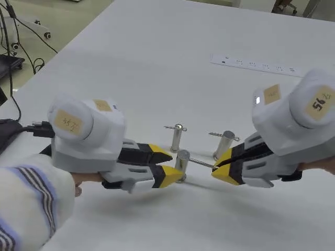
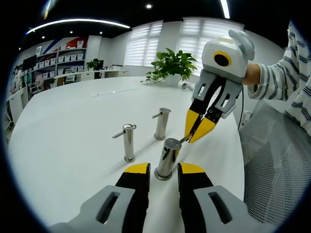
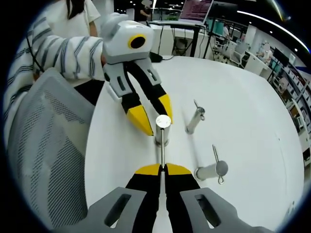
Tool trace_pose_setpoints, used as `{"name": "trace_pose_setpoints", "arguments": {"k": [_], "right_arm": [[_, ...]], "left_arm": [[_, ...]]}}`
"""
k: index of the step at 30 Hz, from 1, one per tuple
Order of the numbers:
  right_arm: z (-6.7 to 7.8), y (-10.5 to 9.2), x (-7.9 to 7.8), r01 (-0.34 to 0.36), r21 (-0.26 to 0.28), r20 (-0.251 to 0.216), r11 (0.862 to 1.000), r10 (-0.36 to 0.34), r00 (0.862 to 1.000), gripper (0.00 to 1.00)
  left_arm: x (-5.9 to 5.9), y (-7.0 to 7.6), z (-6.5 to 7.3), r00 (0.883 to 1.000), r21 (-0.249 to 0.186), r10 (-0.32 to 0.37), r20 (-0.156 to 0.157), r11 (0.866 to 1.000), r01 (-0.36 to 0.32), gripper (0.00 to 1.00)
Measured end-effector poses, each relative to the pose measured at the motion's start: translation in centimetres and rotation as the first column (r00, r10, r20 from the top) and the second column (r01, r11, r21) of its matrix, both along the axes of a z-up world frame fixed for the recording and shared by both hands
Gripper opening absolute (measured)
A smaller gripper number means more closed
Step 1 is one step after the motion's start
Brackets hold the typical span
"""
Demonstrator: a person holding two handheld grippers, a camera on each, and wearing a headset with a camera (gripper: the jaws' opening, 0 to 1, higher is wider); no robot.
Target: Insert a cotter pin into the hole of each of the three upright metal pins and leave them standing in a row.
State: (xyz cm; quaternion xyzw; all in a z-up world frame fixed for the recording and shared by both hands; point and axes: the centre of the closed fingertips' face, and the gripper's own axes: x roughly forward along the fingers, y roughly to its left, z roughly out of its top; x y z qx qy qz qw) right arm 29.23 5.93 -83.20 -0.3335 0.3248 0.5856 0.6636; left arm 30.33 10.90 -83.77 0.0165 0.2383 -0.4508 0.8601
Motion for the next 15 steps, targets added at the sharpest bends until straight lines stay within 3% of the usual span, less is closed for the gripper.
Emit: {"name": "trace_pose_setpoints", "arguments": {"k": [15], "right_arm": [[0.18,0.52,-0.36,-0.003,-0.001,0.001,1.0,0.003,1.0,0.04]], "left_arm": [[0.05,-0.79,-0.66,1.0,0.004,-0.014,0.004,1.0,0.014,0.15]]}}
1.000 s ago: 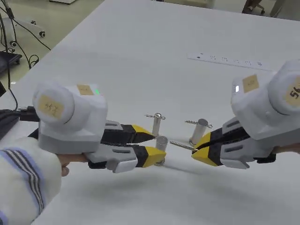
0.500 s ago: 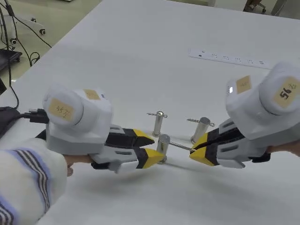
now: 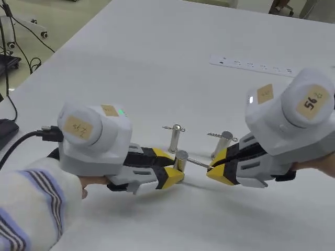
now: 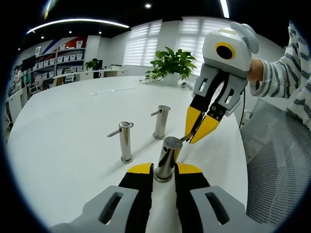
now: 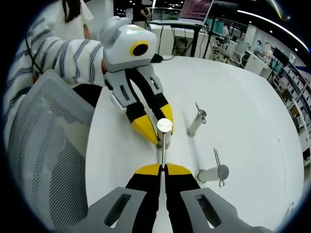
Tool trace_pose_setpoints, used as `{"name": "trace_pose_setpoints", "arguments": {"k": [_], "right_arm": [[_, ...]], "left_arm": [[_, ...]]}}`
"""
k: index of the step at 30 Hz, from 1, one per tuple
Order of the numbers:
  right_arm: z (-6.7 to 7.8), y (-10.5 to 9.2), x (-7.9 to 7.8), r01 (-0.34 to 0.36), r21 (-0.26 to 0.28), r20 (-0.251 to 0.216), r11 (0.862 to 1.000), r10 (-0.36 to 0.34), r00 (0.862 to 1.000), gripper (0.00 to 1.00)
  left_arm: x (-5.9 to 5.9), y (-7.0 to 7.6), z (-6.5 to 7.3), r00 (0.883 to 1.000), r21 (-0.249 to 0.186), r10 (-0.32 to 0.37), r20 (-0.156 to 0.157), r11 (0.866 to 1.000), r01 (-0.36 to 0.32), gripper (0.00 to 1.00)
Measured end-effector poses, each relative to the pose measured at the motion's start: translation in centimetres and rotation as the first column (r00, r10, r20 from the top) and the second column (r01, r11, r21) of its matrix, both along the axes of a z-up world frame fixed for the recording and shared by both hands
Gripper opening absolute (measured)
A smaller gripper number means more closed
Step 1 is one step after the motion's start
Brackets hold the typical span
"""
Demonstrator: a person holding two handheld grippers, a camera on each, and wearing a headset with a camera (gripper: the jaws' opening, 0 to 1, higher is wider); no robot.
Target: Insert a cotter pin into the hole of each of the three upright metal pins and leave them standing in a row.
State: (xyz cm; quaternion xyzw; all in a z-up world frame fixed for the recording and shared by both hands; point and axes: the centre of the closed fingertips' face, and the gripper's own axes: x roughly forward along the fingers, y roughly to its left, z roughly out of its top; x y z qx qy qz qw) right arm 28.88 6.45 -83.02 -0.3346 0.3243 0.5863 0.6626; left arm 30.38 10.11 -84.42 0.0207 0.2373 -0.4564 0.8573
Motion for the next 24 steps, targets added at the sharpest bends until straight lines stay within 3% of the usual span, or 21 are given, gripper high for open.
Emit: {"name": "trace_pose_setpoints", "arguments": {"k": [24], "right_arm": [[0.3,2.7,0.4,-0.022,0.048,0.006,0.999,0.022,1.0,0.05]], "left_arm": [[0.0,-0.1,-0.1,1.0,-0.003,0.022,-0.005,1.0,-0.022,0.12]]}}
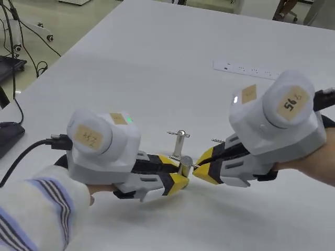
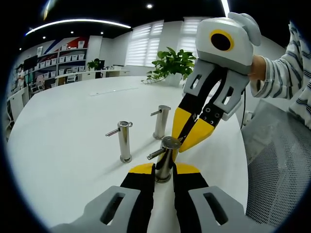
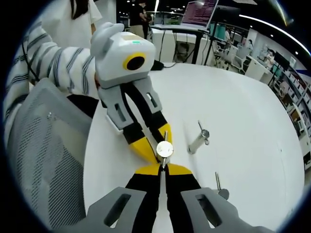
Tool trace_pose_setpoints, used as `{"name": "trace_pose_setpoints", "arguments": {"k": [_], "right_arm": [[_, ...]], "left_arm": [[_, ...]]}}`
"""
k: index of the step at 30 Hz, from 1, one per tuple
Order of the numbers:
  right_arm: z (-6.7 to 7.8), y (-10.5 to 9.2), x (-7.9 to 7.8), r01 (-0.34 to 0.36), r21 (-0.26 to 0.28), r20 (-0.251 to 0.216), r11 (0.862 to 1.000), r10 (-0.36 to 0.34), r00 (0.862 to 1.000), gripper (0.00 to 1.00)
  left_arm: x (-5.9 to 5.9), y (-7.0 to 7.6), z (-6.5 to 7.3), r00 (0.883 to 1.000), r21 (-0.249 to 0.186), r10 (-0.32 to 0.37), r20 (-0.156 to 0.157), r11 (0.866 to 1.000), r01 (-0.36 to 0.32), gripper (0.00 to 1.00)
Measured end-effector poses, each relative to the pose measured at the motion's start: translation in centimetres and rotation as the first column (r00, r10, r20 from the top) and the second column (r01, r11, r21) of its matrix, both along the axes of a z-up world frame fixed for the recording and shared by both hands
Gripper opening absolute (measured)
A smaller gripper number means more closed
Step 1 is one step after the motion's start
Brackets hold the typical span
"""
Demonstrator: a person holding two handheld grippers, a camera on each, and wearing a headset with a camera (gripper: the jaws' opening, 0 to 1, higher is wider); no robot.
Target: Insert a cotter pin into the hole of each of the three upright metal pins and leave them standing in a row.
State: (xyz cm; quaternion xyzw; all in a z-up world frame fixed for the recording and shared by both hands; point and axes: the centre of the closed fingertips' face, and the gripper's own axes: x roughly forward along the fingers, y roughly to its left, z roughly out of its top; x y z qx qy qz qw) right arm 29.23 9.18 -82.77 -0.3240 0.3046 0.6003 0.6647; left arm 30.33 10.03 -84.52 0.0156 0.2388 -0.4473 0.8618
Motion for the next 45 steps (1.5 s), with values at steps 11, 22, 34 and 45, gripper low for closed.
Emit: {"name": "trace_pose_setpoints", "arguments": {"k": [11,22,34,45], "right_arm": [[-0.1,-1.4,0.1,-0.006,-0.037,-0.004,0.999,0.006,1.0,0.1],[0.1,-0.2,0.0,0.024,-0.003,-0.047,1.0,-0.024,0.999,0.03],[0.0,-0.1,0.3,-0.001,-0.009,-0.015,1.0,0.001,1.0,0.12],[-0.6,1.2,0.2,-0.004,0.016,-0.03,1.0,0.004,1.0,0.17]], "left_arm": [[0.0,0.0,-0.1,1.0,0.001,0.0,-0.006,1.0,0.0,0.13],[-0.3,0.4,-0.1,1.0,0.0,0.002,-0.013,1.0,-0.002,0.12],[-1.3,1.1,-0.2,0.999,-0.021,0.006,-0.033,1.0,-0.007,0.24],[-3.5,2.8,0.3,0.999,-0.029,0.006,-0.037,1.0,-0.007,0.69]]}}
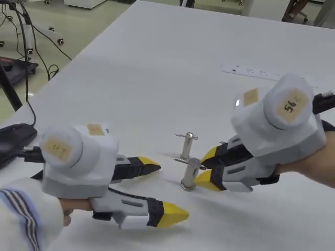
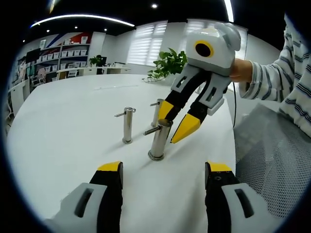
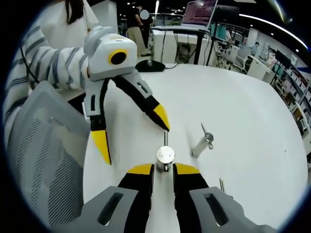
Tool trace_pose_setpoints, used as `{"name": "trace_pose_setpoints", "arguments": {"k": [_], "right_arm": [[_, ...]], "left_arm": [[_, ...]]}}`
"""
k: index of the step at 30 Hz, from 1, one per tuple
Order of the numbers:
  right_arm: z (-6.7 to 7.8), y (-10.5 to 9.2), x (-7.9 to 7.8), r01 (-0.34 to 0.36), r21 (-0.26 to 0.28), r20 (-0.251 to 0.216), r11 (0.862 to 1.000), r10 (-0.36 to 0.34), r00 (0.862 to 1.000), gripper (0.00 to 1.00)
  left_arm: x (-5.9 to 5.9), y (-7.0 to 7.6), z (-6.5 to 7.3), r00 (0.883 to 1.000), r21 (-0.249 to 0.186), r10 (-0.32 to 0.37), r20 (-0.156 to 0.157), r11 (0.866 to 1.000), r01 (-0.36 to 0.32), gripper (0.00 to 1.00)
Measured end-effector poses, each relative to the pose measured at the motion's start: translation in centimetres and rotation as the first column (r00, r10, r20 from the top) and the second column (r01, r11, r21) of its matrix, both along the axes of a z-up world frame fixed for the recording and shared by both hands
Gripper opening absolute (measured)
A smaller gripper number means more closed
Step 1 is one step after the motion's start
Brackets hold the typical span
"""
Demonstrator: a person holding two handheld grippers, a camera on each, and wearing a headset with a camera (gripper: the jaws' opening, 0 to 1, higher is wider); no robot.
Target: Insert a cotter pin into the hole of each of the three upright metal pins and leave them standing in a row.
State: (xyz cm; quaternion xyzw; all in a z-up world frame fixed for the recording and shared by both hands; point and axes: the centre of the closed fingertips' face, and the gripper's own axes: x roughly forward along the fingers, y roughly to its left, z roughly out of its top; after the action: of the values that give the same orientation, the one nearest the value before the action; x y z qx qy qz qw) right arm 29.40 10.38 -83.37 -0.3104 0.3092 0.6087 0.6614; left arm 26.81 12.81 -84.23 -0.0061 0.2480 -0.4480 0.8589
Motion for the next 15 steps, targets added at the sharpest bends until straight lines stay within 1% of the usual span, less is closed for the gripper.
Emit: {"name": "trace_pose_setpoints", "arguments": {"k": [1,3,4,6,8,10,12,14,15], "right_arm": [[0.0,0.1,0.0,0.001,0.004,0.0,1.0,-0.001,1.0,0.18],[0.0,0.4,0.1,0.004,0.011,-0.004,1.0,-0.004,1.0,0.19],[-0.1,0.5,0.2,0.008,0.015,-0.006,1.0,-0.008,1.0,0.2],[-0.1,0.6,0.2,0.011,0.019,-0.004,1.0,-0.011,1.0,0.23],[-0.3,0.8,0.3,0.012,0.022,-0.005,1.0,-0.012,1.0,0.23],[-0.4,1.1,0.3,0.014,0.033,-0.014,0.999,-0.014,1.0,0.23],[-0.5,1.4,0.2,0.014,0.038,-0.018,0.999,-0.014,1.0,0.22],[-0.5,1.6,0.2,0.017,0.043,-0.021,0.999,-0.016,1.0,0.22],[-0.6,1.7,0.3,0.017,0.046,-0.02,0.999,-0.016,1.0,0.22]], "left_arm": [[-0.1,0.2,0.3,1.0,-0.005,0.008,0.007,1.0,-0.008,0.73],[-0.2,0.3,0.6,1.0,-0.025,0.025,-0.003,0.999,-0.025,0.8],[-0.4,0.4,1.0,0.999,-0.044,0.033,-0.002,0.998,-0.033,0.83],[-0.6,0.5,1.6,0.999,-0.06,0.046,0.006,0.997,-0.045,0.88],[-0.9,0.6,2.0,0.998,-0.074,0.059,0.013,0.996,-0.058,0.91],[-1.1,0.7,2.4,0.997,-0.087,0.071,0.012,0.994,-0.07,0.96],[-1.3,0.9,2.5,0.996,-0.089,0.087,0.005,0.992,-0.086,0.99],[-1.7,1.1,2.5,0.995,-0.083,0.095,-0.004,0.992,-0.095,0.99],[-1.9,1.2,2.5,0.995,-0.077,0.098,-0.002,0.992,-0.098,0.99]]}}
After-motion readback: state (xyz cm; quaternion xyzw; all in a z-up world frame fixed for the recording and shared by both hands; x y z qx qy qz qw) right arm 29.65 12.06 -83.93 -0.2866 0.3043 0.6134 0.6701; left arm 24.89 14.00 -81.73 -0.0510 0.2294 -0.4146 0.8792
